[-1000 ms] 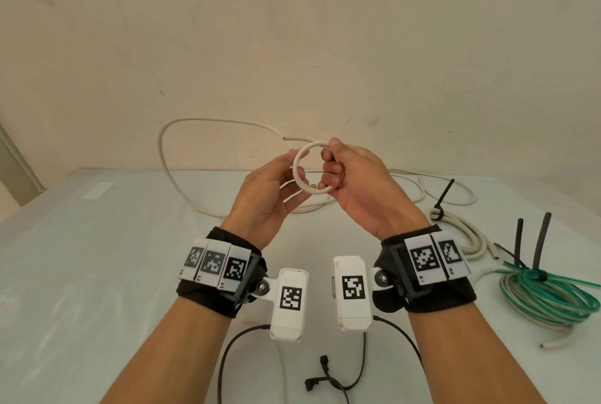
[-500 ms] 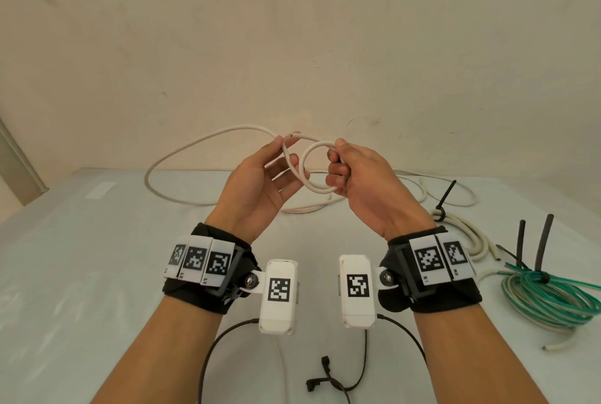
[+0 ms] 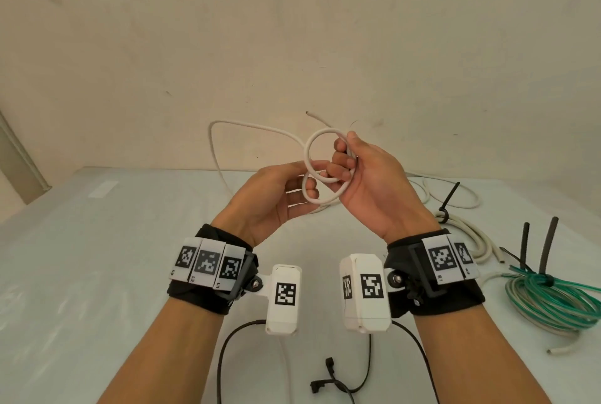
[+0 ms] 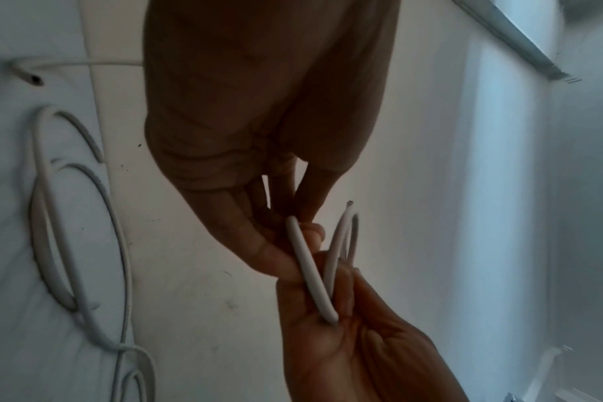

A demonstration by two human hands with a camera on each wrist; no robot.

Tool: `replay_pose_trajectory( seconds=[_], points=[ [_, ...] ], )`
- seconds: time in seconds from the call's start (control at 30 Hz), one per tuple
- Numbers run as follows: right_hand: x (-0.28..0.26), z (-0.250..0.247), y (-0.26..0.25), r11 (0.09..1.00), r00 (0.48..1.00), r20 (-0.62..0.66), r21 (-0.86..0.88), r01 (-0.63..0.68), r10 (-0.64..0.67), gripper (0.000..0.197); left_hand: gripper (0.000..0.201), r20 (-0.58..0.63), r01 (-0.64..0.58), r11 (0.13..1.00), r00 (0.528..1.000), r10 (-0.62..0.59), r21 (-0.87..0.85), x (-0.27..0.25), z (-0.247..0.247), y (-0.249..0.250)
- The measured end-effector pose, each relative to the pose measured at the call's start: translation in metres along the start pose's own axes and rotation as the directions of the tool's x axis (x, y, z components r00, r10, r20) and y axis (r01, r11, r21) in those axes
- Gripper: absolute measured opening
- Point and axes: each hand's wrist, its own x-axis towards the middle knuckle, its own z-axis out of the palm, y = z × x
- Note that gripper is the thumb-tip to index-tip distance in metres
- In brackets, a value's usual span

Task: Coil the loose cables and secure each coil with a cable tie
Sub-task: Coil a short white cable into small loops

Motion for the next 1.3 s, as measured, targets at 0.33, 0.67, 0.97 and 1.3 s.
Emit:
replay_pose_trajectory(
  seconds=[0.33,0.67,0.97,1.3],
  points=[
    [0.007,-0.007,0.005,0.945,0.999,-0.038,-0.326,-0.010,-0.002,0.029,0.024,-0.219,-0.138,0.990,0.967,0.130,-0.022,0.001,-0.015,0.005],
    [0.006,-0.012,0.003,0.985,0.999,0.019,-0.170,-0.031,0.034,0.027,0.025,-0.219,-0.133,0.981,0.971,0.100,-0.142,0.008,-0.020,-0.008],
    [0.009,-0.011,0.011,0.855,0.999,-0.029,-0.518,0.010,-0.030,0.033,0.025,-0.178,-0.166,0.986,0.970,0.165,0.009,0.005,-0.019,-0.001],
    [0.001,-0.010,0.003,0.761,0.979,0.172,-0.648,0.032,0.106,0.047,0.041,0.149,0.093,0.985,0.986,-0.071,-0.148,-0.012,-0.030,0.015]
  ],
)
